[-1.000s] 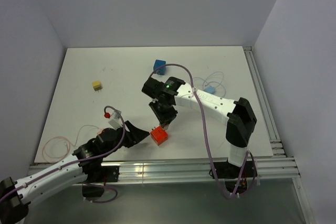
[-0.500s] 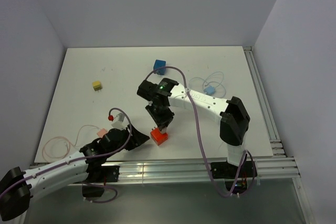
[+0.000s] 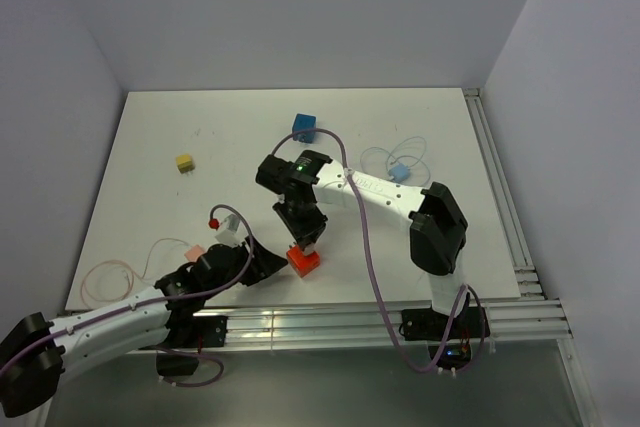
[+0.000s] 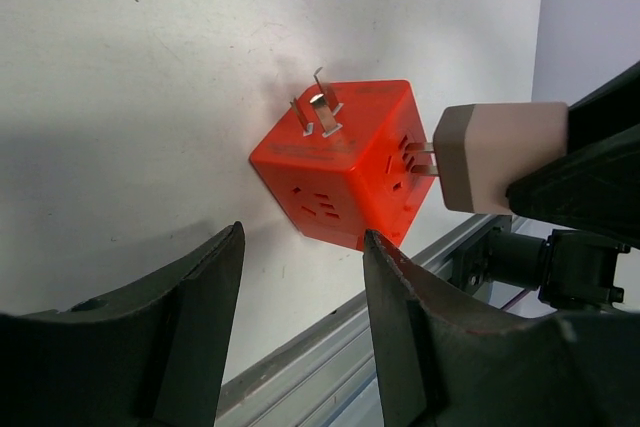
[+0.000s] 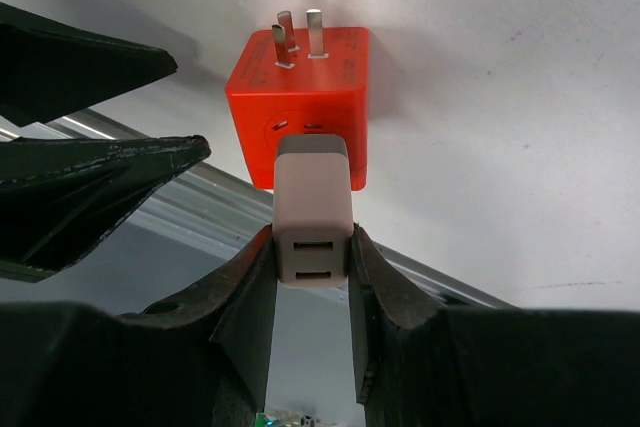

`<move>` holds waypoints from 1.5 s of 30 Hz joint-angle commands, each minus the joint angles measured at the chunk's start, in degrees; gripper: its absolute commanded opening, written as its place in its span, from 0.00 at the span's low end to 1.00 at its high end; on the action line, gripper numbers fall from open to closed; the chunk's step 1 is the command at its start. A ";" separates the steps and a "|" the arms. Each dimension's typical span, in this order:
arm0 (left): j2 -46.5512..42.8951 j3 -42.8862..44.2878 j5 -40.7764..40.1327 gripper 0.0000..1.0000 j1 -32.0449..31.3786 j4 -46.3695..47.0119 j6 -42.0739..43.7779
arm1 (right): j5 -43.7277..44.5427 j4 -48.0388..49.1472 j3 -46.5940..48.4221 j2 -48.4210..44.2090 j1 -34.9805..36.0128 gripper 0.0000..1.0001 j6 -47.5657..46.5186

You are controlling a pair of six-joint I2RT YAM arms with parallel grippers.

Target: Insert the plug

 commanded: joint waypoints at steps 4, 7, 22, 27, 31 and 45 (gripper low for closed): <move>2.33 -0.01 1.30 0.56 -0.25 4.59 1.23 | 1.40 -0.36 3.06 0.68 0.71 0.00 0.05; 2.94 0.17 1.65 0.56 -0.25 5.12 1.23 | 1.75 -0.10 2.53 0.95 0.71 0.00 -0.21; 5.05 0.08 1.74 0.55 -0.25 7.14 1.41 | 3.68 0.43 1.39 4.11 1.33 0.00 -1.00; 8.12 0.52 2.09 0.54 -0.25 9.07 1.76 | 6.58 1.13 0.69 5.52 2.29 0.00 -1.88; 9.18 0.61 1.65 0.54 -0.25 9.95 1.85 | 9.39 2.36 -2.46 5.43 3.61 0.00 -1.53; 14.81 0.17 0.42 0.51 -0.25 14.52 1.94 | 7.39 15.81 -20.49 11.93 9.67 0.00 7.44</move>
